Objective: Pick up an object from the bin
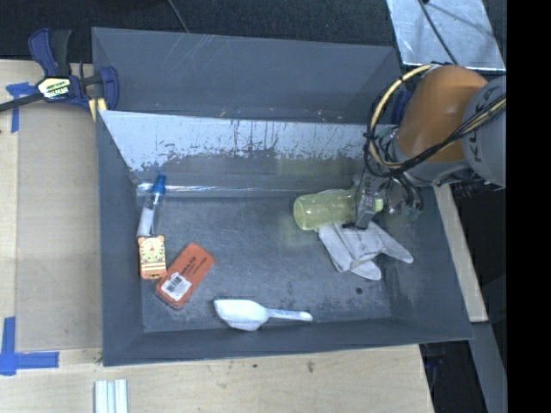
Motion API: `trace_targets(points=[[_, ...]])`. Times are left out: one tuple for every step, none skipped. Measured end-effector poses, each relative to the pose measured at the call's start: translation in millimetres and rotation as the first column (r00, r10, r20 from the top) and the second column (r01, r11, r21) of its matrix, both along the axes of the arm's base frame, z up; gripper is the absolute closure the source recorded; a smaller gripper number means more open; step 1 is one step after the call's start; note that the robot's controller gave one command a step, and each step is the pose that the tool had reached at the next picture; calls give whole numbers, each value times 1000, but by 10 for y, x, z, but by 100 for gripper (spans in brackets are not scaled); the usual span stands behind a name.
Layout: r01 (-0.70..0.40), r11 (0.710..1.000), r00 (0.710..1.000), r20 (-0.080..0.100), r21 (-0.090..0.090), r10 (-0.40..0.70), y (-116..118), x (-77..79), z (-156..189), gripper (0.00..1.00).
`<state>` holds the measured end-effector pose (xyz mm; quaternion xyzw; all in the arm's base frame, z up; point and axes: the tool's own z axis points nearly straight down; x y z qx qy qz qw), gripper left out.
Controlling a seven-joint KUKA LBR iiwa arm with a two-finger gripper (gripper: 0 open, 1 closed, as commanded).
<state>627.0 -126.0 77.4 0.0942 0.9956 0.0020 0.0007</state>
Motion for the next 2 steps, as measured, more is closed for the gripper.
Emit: trace_targets(points=[[0, 1000, 1000, 0, -1, 0, 1, -1, 12, 100], [0, 1000, 1000, -4, -1, 0, 0, -14, 67, 100]])
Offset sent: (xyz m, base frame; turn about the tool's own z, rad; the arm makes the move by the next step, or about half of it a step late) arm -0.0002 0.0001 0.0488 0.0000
